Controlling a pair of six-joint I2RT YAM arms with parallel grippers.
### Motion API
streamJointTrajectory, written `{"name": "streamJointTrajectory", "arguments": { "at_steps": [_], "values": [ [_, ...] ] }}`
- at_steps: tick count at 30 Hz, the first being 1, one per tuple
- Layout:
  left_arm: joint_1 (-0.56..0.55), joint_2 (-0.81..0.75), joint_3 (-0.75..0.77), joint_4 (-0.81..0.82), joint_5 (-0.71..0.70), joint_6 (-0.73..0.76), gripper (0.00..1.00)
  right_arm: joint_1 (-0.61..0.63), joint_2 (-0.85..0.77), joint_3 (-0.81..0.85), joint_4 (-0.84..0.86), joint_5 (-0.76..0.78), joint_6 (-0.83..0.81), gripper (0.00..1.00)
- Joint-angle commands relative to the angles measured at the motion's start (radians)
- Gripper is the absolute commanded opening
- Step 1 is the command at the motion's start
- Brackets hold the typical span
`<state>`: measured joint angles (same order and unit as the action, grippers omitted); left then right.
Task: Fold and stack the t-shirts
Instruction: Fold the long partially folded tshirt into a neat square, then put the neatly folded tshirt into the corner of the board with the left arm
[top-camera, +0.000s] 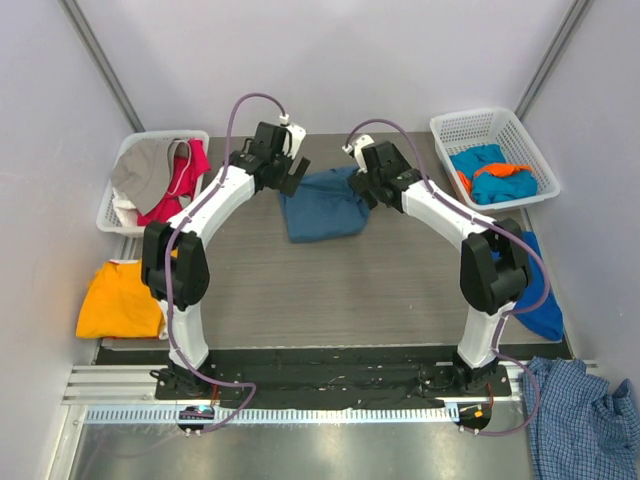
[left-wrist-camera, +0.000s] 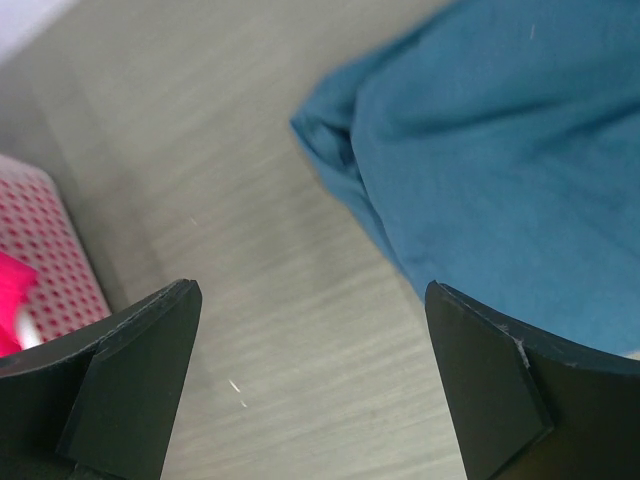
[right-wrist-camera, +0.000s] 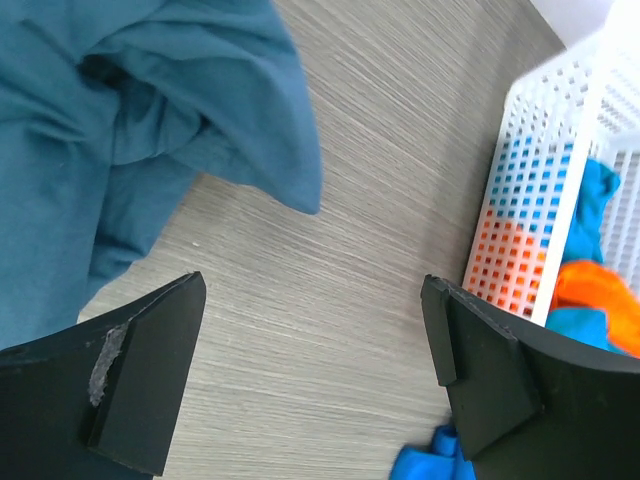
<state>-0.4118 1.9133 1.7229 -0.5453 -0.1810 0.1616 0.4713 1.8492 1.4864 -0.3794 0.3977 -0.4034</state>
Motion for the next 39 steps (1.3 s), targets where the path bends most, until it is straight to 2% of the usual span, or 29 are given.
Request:
{"name": "streamJointTrajectory", "arguments": {
  "at_steps": [1, 4, 6, 11, 14, 16, 19, 28, 33, 39],
  "values": [
    [-0.002, -0.021, 0.032, -0.039, 0.012, -0.068, 1.00, -0.010, -0.077, -0.018, 0.074, 0.067, 0.158, 0.98],
    [-0.002, -0.007, 0.058, -0.079, -0.018, -0.080, 1.00, -0.020, -0.099, -0.040, 0.092, 0.052, 0.190, 0.98],
    [-0.001, -0.014, 0.025, -0.042, -0.032, -0.099, 1.00, -0.033, -0.111, -0.051, 0.105, 0.015, 0.221, 0.99],
    [-0.002, 0.010, 0.004, -0.035, 0.020, -0.117, 1.00, -0.045, -0.100, -0.051, 0.105, -0.010, 0.245, 1.00],
    [0.018, 0.033, -0.002, -0.041, 0.122, -0.120, 1.00, -0.045, -0.087, -0.054, 0.105, 0.000, 0.239, 0.99],
    [0.047, 0.064, 0.009, -0.059, 0.255, -0.126, 1.00, -0.045, -0.084, -0.064, 0.103, 0.000, 0.235, 1.00],
    [0.093, 0.105, 0.015, -0.085, 0.377, -0.155, 1.00, -0.045, -0.091, -0.086, 0.109, -0.022, 0.230, 0.99],
    [0.188, 0.257, 0.081, -0.131, 0.554, -0.240, 1.00, -0.045, -0.088, -0.089, 0.116, -0.085, 0.239, 0.99],
    [0.196, 0.319, 0.133, -0.156, 0.655, -0.252, 1.00, -0.045, -0.102, -0.106, 0.116, -0.114, 0.236, 0.99],
    [0.197, 0.389, 0.196, -0.176, 0.710, -0.270, 1.00, -0.043, -0.114, -0.115, 0.114, -0.134, 0.238, 0.99]
  ]
}}
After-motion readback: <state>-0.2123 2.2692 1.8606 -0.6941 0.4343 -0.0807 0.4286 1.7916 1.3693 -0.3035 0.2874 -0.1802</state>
